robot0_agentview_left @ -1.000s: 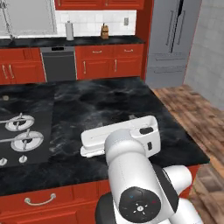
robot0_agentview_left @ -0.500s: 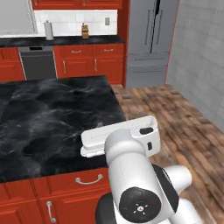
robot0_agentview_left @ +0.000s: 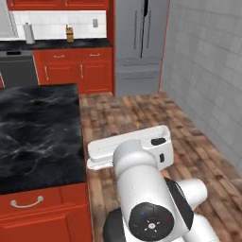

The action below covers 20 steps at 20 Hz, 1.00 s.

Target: Turn on the burner for the pot on the stove. Wait thirty seconds for the pot to heat up. Then add the garlic to the pot.

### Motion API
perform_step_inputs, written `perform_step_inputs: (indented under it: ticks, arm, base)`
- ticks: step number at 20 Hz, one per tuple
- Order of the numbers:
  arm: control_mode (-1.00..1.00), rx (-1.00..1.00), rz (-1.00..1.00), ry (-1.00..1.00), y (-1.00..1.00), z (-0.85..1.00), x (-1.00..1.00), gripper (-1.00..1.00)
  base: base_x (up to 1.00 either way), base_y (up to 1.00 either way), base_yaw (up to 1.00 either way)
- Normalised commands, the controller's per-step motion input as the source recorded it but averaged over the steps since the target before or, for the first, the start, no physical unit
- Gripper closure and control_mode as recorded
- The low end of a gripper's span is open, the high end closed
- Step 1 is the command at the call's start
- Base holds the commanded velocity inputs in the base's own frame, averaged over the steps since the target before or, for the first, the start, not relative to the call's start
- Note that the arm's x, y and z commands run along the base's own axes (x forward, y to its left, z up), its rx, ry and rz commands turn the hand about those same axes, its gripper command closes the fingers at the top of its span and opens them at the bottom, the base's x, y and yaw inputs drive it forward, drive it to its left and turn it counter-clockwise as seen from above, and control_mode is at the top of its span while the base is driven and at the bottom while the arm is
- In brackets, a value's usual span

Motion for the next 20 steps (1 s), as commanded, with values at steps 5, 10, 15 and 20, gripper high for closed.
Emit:
perform_step_inputs:
  ticks: [5,10,15,20]
  arm:
    - [1.00,0.00,0.00,0.00,0.00,0.00,0.00,-1.00]
    - [1.00,0.00,0.00,0.00,0.00,0.00,0.00,-1.00]
    - [1.00,0.00,0.00,0.00,0.00,0.00,0.00,-1.00]
    - [1.00,0.00,0.00,0.00,0.00,0.00,0.00,-1.00]
  base:
    - [0.20,-1.00,-0.02]
    - [0.95,-0.86,0.00]
    - [1.00,-0.35,0.00]
    - [1.00,-0.16,0.00]
